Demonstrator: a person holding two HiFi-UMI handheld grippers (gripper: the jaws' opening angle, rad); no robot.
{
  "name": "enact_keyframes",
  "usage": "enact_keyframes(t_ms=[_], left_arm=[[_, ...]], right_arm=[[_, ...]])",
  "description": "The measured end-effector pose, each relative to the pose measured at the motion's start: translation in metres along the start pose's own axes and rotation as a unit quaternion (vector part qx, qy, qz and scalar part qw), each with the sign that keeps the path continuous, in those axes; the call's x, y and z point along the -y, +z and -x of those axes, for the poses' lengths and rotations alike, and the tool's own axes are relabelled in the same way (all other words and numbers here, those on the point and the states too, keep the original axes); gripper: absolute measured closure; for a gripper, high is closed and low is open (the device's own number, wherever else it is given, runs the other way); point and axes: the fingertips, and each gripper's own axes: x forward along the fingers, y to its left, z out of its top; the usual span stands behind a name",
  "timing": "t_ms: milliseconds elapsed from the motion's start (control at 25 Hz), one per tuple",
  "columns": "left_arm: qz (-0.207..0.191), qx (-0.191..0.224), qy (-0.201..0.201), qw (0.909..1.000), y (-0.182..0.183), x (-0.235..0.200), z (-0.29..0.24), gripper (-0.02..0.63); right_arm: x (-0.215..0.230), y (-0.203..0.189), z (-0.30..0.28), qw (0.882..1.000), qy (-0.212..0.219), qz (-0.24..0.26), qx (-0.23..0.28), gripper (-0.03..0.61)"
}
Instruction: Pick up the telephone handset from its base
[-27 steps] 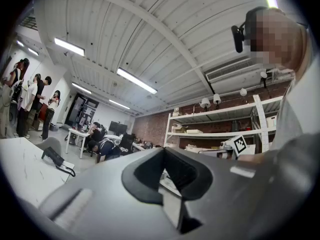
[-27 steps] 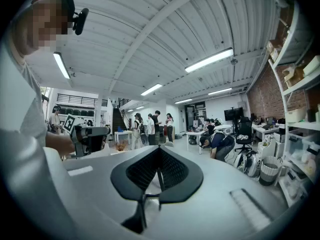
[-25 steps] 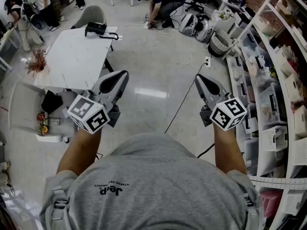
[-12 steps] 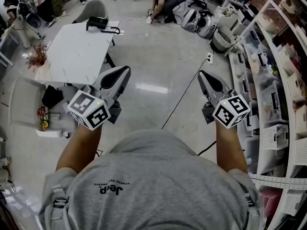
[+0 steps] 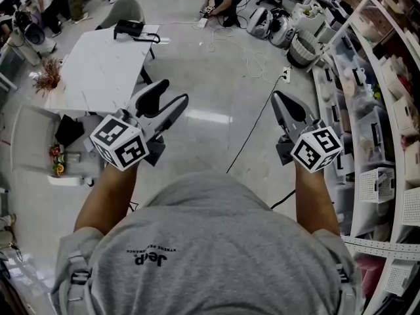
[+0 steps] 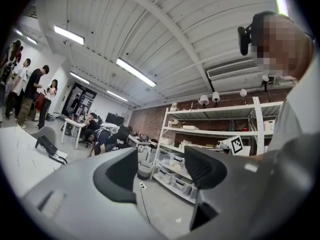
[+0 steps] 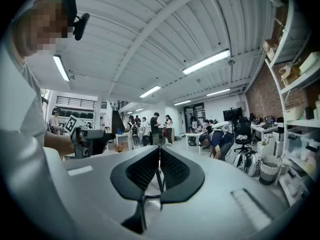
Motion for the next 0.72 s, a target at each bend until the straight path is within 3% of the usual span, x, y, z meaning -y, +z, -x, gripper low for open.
enact_keyframes(t_ms=[200, 520, 720], left_arm=[[0.007, -0.003, 0.019, 0.9998, -0.005, 0.013, -0.019, 0.232], [-0.004, -0.006, 0.039, 0.9992, -0.022, 0.035, -0.056, 0.227], [0.006, -0.022, 0.050, 0.9985, -0.033, 0.027, -0.079, 0.227]], right_arm=[[0.020, -0.001, 0.012, 1.000, 0.012, 0.002, -0.003, 0.572], [0.060, -0.005, 0.023, 0.999, 0.040, 0.003, 0.000, 0.572], [0.083, -0.014, 0.006, 0.999, 0.048, -0.004, -0.005, 0.572]])
